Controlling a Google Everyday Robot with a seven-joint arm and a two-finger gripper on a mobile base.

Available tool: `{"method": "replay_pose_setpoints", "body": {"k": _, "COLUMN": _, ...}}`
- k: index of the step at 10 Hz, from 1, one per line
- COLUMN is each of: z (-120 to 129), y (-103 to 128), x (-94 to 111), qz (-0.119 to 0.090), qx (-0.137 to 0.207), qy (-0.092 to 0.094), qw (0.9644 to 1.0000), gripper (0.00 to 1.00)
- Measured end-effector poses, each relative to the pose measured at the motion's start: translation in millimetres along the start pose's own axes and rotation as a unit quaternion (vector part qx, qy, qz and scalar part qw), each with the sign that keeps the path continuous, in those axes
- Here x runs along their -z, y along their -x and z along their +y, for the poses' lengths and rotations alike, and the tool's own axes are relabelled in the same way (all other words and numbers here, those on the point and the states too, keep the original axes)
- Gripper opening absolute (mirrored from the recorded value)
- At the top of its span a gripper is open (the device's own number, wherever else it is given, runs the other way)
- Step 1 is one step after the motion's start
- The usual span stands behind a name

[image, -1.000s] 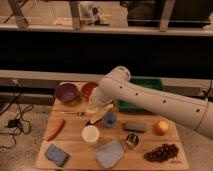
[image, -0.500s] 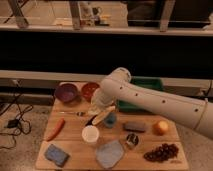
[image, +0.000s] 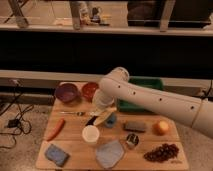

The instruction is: Place banana in plastic cup

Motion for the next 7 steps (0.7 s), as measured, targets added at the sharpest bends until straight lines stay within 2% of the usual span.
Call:
{"method": "replay_pose_setpoints", "body": {"k": 4, "z": 2, "y": -3, "x": -9, "qz": 0.003, "qx": -0.014, "qy": 0.031, "qw": 0.9994, "gripper": 0.17}}
{"method": "replay_pose_setpoints", "body": {"k": 7, "z": 3, "y": -3, "x": -12, "qz": -0.001, "qx": -0.029, "qy": 0.047, "qw": 0.9985, "gripper": 0.17}}
